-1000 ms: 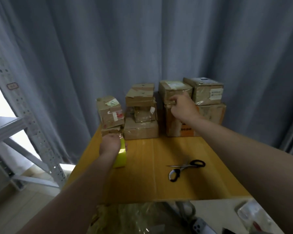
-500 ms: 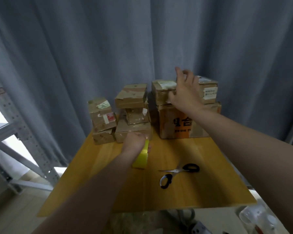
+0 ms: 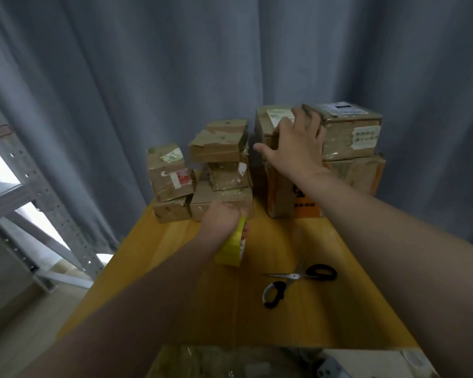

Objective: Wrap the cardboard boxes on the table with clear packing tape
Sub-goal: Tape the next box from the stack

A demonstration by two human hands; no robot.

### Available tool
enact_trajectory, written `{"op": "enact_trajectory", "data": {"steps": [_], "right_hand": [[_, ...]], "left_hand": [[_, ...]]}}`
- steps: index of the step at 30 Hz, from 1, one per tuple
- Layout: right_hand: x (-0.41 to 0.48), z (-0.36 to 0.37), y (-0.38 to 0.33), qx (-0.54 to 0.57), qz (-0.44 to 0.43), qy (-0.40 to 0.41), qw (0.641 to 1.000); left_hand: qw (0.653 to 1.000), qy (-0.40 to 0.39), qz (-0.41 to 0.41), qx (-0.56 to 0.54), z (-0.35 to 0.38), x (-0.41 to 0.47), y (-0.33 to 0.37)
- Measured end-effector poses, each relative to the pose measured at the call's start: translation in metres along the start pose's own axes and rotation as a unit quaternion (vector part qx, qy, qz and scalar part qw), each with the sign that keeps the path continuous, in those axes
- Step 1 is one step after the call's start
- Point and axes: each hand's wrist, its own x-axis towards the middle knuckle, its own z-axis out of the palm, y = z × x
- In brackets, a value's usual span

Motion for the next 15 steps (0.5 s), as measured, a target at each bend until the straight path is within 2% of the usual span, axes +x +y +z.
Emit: {"op": "enact_trajectory", "data": {"steps": [7,11,15], "right_hand": [[-0.002,0.007,-0.002,0.026,0.039,0.037,0.998],[-0.003,0.006,-0.002,0.049,0.041,0.046,0.997],[-0.003,0.005,-0.006,0.023,0.033,0.055,0.998]], "left_hand": [[0.999,-0.012,0.026,0.044,0.010,0.006,-0.003],[0.985,0.005,0.074,0.159,0.024,0.006,-0.003],[0.965,-0.002,0.097,0.245,0.050,0.005,-0.007]]}}
